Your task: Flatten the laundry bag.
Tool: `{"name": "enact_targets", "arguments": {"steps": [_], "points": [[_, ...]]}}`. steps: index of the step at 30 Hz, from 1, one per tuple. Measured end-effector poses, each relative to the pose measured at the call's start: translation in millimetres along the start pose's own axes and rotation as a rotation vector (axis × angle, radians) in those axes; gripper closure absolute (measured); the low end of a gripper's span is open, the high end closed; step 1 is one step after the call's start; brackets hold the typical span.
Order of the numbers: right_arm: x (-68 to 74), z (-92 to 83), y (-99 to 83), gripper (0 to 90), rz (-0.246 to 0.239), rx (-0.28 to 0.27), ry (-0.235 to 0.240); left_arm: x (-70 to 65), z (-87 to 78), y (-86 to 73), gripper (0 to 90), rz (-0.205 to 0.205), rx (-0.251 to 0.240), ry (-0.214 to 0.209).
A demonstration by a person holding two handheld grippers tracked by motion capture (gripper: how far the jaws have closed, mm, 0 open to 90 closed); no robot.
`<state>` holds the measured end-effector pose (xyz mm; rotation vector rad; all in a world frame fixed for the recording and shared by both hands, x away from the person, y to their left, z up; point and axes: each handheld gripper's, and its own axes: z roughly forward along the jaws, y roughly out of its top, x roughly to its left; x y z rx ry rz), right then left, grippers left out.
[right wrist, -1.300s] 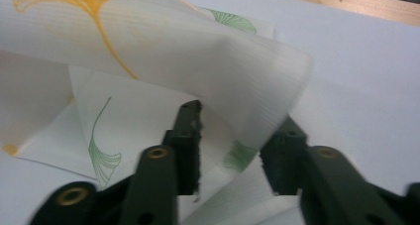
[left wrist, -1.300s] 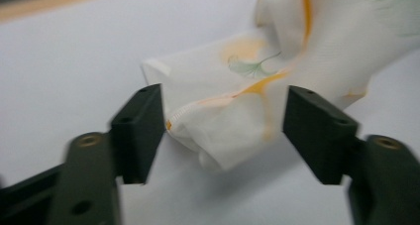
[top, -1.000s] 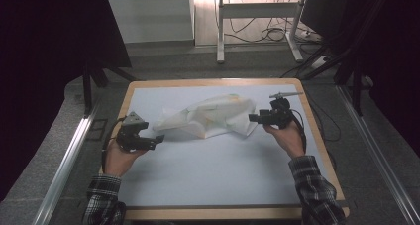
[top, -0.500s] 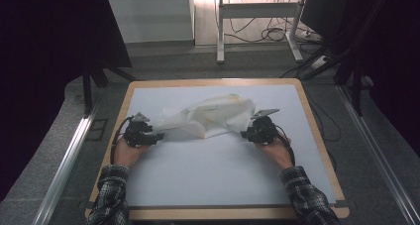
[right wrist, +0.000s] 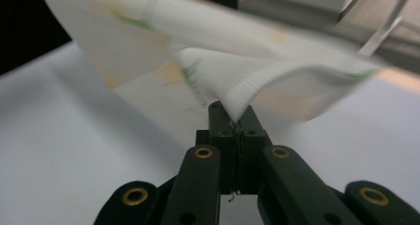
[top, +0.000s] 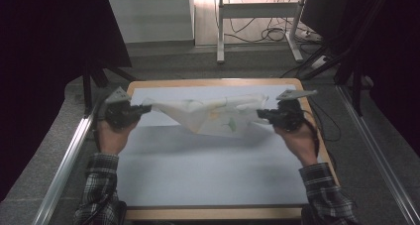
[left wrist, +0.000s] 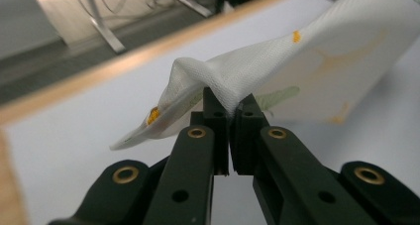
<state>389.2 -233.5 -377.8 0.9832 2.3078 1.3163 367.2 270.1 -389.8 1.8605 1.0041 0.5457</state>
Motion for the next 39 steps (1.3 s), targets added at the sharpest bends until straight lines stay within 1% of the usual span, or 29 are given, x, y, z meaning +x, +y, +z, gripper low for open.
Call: {"name": "enact_targets", "arguments": {"steps": [1,2,3,4,5,6,7,8,9,10,11,13,14,15,17,18,19,21,23,25,26,27,28,31,33,34,36,37,39], "points": [[-5.0,-9.3,5.4,87.8,0.028,-0.013,0.004,1.1,-2.8,7.8,87.3,-0.002,-0.006,0.011],[-9.4,-14.4,8.9,87.7,0.048,-0.016,0.001,3.5,-2.8,19.3,87.1,-0.007,-0.002,0.032],[-16.7,-19.1,13.0,87.7,0.076,-0.018,-0.014,5.1,0.8,24.9,86.6,-0.010,0.006,0.051],[-21.6,-19.3,14.6,87.6,0.090,-0.015,-0.026,8.1,12.5,31.1,85.3,-0.011,0.033,0.093],[-30.4,-15.1,15.3,87.5,0.105,-0.002,-0.055,10.7,26.7,32.6,81.6,-0.016,0.074,0.129],[-38.3,-8.1,13.8,87.1,0.128,0.018,-0.078,12.8,39.4,31.6,72.6,-0.023,0.114,0.156],[-44.5,-1.5,11.3,84.9,0.154,0.035,-0.094,15.0,56.9,27.4,61.8,-0.032,0.174,0.181],[-52.5,8.4,6.3,80.1,0.189,0.057,-0.111,16.1,75.6,19.2,54.7,-0.033,0.243,0.193],[-60.5,20.6,-2.2,76.3,0.218,0.088,-0.134,15.2,85.9,11.8,49.0,-0.034,0.273,0.208],[-65.2,28.1,-10.3,72.6,0.228,0.105,-0.146,14.3,91.9,4.5,43.2,-0.042,0.276,0.203],[-68.6,33.2,-18.7,69.3,0.242,0.117,-0.147,13.3,94.4,-2.2,37.3,-0.050,0.269,0.184],[-73.0,37.1,-34.7,63.7,0.250,0.125,-0.125,12.2,89.6,-14.1,30.8,-0.047,0.254,0.175],[-74.8,37.1,-41.8,60.9,0.239,0.135,-0.122,12.4,85.3,-20.1,29.7,-0.066,0.237,0.149],[-76.4,36.4,-48.3,59.2,0.230,0.146,-0.130,11.7,82.0,-26.0,29.1,-0.087,0.220,0.111],[-79.8,33.9,-60.0,56.1,0.218,0.151,-0.146,7.5,77.5,-37.8,27.6,-0.092,0.218,0.055],[-81.5,33.2,-65.4,54.8,0.219,0.153,-0.143,4.7,78.5,-43.8,27.8,-0.089,0.225,0.018],[-82.6,33.8,-70.5,53.9,0.223,0.152,-0.144,0.7,81.6,-49.7,27.8,-0.086,0.234,-0.008],[-84.3,37.0,-77.9,51.0,0.223,0.161,-0.154,-5.8,91.6,-59.3,27.5,-0.062,0.259,-0.010],[-86.9,43.5,-84.6,48.5,0.220,0.165,-0.171,-9.0,103.1,-64.7,26.8,-0.064,0.269,-0.028],[-88.9,49.2,-87.8,47.5,0.224,0.163,-0.186,-10.0,115.2,-66.7,26.2,-0.056,0.269,-0.029],[-89.8,51.5,-88.4,47.5,0.222,0.162,-0.193,-9.6,120.8,-66.5,26.2,-0.066,0.265,-0.035],[-90.4,54.4,-88.8,47.5,0.224,0.164,-0.202,-7.9,127.5,-65.3,26.3,-0.076,0.262,-0.031],[-92.1,59.1,-89.5,47.5,0.215,0.162,-0.216,-6.4,132.6,-64.0,26.6,-0.084,0.261,-0.027],[-94.9,71.0,-90.7,46.3,0.201,0.184,-0.252,-2.3,143.7,-60.0,28.5,-0.087,0.263,0.005],[-97.0,78.1,-91.0,44.3,0.188,0.194,-0.278,2.0,149.5,-57.9,28.9,-0.114,0.251,0.009],[-98.0,81.2,-90.8,42.6,0.193,0.195,-0.288,4.1,152.2,-57.3,28.7,-0.130,0.251,0.009],[-101.2,86.6,-90.8,39.5,0.201,0.195,-0.291,5.6,158.8,-57.5,26.9,-0.145,0.264,0.014],[-102.1,89.4,-91.1,38.8,0.200,0.199,-0.297,4.4,163.0,-58.6,26.9,-0.144,0.278,0.014],[-101.8,96.3,-92.8,40.0,0.178,0.234,-0.310,1.0,168.7,-60.5,27.3,-0.128,0.306,0.027]]}}
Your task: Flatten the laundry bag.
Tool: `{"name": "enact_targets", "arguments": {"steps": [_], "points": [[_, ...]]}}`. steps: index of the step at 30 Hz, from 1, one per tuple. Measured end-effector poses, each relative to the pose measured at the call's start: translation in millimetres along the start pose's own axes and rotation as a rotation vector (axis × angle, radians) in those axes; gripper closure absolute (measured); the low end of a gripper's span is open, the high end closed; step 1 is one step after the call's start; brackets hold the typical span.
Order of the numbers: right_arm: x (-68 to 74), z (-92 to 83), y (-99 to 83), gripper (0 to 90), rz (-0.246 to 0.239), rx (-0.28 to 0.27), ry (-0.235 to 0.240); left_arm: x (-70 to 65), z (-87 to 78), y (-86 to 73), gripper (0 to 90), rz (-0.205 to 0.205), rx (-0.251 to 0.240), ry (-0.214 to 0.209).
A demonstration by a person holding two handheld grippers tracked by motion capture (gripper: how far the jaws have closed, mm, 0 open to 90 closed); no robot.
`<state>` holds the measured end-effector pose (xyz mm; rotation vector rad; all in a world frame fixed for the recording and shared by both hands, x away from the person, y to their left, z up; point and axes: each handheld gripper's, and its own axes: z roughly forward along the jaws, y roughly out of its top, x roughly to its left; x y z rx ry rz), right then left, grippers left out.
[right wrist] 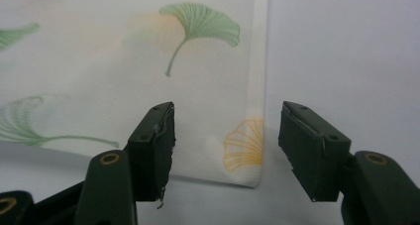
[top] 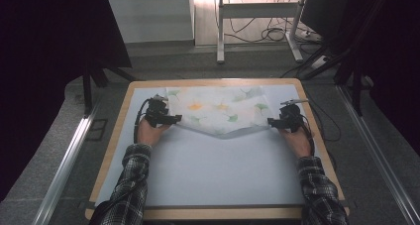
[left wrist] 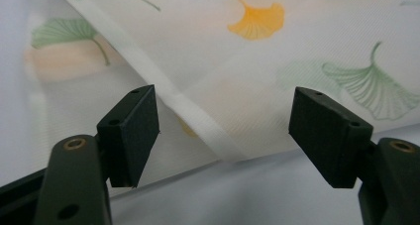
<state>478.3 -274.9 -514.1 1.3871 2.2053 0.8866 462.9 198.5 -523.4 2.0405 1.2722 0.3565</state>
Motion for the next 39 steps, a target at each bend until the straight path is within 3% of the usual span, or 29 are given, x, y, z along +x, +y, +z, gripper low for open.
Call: {"name": "enact_targets", "arguments": {"steps": [2,3,7,8,11,15,18,20,22,27,31,34,39], "points": [[5.0,3.2,-1.7,46.2,-0.038,0.014,-0.024,-4.8,5.2,-1.2,33.5,0.025,0.018,-0.002],[7.4,2.5,-1.3,51.0,-0.024,0.017,-0.016,-7.1,6.9,-1.6,37.0,0.040,0.025,-0.003],[12.9,-0.8,0.0,83.2,-0.027,0.047,0.014,-15.6,10.6,-3.8,66.6,0.092,0.025,-0.012],[14.1,-1.0,0.0,86.9,-0.029,0.052,0.035,-17.1,9.8,-3.7,73.9,0.098,0.017,-0.019],[19.9,-3.7,1.8,87.6,-0.077,0.069,0.011,-20.5,0.9,-0.5,81.1,0.124,-0.014,-0.006],[21.9,-18.9,6.3,87.6,-0.081,0.038,0.050,-17.1,-26.5,9.0,84.8,0.107,-0.072,-0.045],[21.6,-37.5,9.4,87.4,-0.076,0.004,0.081,-16.6,-56.4,16.0,85.2,0.112,-0.098,-0.081],[21.5,-53.1,8.4,87.1,-0.073,0.003,0.140,-19.9,-73.8,15.0,85.2,0.133,-0.106,-0.100],[22.8,-65.2,4.5,87.1,-0.089,-0.005,0.153,-24.5,-86.6,10.7,85.1,0.154,-0.111,-0.115],[31.1,-103.5,-13.0,87.1,-0.100,-0.039,0.220,-41.5,-120.5,-11.1,84.8,0.221,-0.097,-0.131],[46.9,-132.2,-36.4,86.8,-0.150,-0.048,0.265,-55.9,-138.9,-38.2,84.3,0.258,-0.045,-0.143],[57.7,-140.7,-56.7,86.4,-0.184,-0.005,0.291,-64.4,-144.0,-66.0,84.1,0.262,-0.005,-0.174],[71.3,-138.1,-90.5,85.5,-0.201,0.095,0.351,-77.0,-143.7,-118.6,83.2,0.243,0.067,-0.216]]}}
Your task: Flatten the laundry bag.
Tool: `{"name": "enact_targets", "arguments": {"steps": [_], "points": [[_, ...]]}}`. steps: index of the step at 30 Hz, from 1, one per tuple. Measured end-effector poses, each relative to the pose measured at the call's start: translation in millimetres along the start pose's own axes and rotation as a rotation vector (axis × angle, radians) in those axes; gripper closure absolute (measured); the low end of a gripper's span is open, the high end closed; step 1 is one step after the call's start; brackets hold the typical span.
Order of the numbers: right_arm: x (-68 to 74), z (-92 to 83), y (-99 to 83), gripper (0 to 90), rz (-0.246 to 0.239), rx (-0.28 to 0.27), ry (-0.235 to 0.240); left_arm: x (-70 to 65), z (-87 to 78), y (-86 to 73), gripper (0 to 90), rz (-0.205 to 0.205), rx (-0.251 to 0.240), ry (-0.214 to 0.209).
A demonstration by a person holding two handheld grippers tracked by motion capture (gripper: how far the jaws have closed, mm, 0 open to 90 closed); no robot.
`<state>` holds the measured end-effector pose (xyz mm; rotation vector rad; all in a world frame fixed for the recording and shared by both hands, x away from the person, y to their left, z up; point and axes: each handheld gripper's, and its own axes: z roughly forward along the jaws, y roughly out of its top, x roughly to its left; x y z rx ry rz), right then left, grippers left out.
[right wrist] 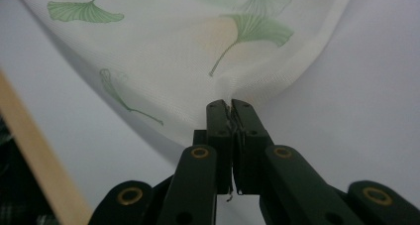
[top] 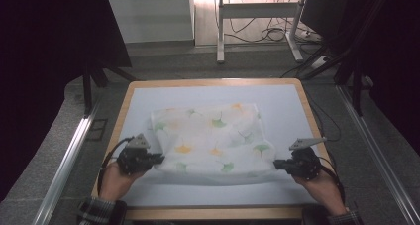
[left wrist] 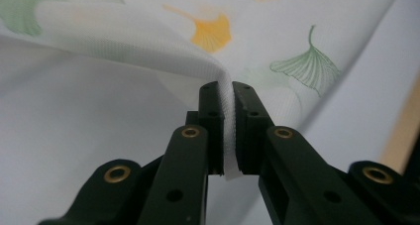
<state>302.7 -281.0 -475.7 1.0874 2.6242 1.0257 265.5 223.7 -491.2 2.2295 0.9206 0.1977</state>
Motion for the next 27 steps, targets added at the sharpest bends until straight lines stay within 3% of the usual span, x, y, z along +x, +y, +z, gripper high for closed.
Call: {"name": "enact_targets", "arguments": {"steps": [1,2,4,7,10,14,17,19,20,22,27], "points": [[2.4,0.9,-4.1,83.0,-0.006,0.009,0.013,-2.7,2.3,-8.2,81.2,-0.004,0.015,-0.010],[4.2,0.7,-6.3,78.2,-0.013,0.019,0.010,-4.2,3.2,-14.1,73.7,0.003,0.035,0.005],[3.5,-2.0,-6.3,67.9,-0.025,0.011,-0.022,-1.1,0.2,-19.0,49.7,0.015,0.050,0.071],[-10.1,-6.5,6.1,58.3,0.011,-0.037,-0.058,16.7,-9.3,-11.7,34.9,-0.046,0.004,0.087],[-22.9,-2.8,22.2,52.6,0.020,-0.071,-0.085,35.3,-12.0,2.4,31.4,-0.074,-0.034,0.122],[-41.8,18.6,49.4,47.8,0.044,-0.106,-0.117,63.2,-3.8,20.4,28.9,-0.160,-0.078,0.132],[-56.2,41.9,70.2,45.0,0.073,-0.120,-0.120,80.1,5.8,29.7,25.5,-0.212,-0.101,0.151],[-66.0,58.2,82.5,42.4,0.094,-0.130,-0.125,84.0,8.3,31.3,20.4,-0.226,-0.112,0.157],[-70.9,66.7,87.9,41.3,0.104,-0.133,-0.126,93.9,15.6,34.8,18.2,-0.260,-0.125,0.180],[-80.4,81.8,97.4,38.4,0.123,-0.136,-0.128,104.7,24.0,36.5,17.2,-0.285,-0.143,0.173],[-97.1,113.5,114.1,36.3,0.153,-0.128,-0.125,120.7,45.3,40.7,18.9,-0.326,-0.113,0.163]]}}
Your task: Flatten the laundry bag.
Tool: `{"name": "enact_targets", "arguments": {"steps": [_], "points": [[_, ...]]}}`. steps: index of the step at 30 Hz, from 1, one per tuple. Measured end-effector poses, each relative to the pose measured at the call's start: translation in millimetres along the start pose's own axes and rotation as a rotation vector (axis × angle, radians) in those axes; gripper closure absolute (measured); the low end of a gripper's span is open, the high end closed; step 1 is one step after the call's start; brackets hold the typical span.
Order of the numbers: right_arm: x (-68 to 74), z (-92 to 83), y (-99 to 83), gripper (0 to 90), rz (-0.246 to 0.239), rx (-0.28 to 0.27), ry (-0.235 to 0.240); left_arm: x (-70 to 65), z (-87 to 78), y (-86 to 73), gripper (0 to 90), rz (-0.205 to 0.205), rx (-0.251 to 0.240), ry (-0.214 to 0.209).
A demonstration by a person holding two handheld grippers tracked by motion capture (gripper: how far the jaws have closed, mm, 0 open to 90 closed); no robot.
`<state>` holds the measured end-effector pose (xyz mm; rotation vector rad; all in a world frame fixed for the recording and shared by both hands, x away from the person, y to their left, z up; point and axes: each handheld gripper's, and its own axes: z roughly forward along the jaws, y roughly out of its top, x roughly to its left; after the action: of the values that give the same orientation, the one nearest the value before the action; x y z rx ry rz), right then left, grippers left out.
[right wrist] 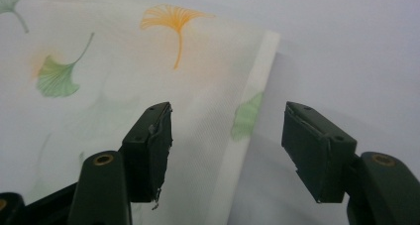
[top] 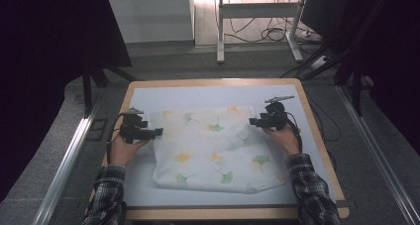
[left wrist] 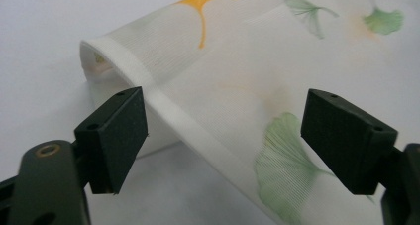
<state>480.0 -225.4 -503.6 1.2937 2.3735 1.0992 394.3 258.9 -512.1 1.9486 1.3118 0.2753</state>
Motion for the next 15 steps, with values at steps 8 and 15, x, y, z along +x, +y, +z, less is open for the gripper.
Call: {"name": "enact_targets", "arguments": {"steps": [8,15], "points": [[10.9,9.8,1.9,88.0,0.011,0.086,0.058,-1.6,12.3,6.4,88.4,0.052,0.012,-0.096],[33.0,-53.8,31.5,88.4,-0.065,-0.104,0.069,-41.0,-60.8,35.4,89.4,0.253,-0.248,-0.015]]}}
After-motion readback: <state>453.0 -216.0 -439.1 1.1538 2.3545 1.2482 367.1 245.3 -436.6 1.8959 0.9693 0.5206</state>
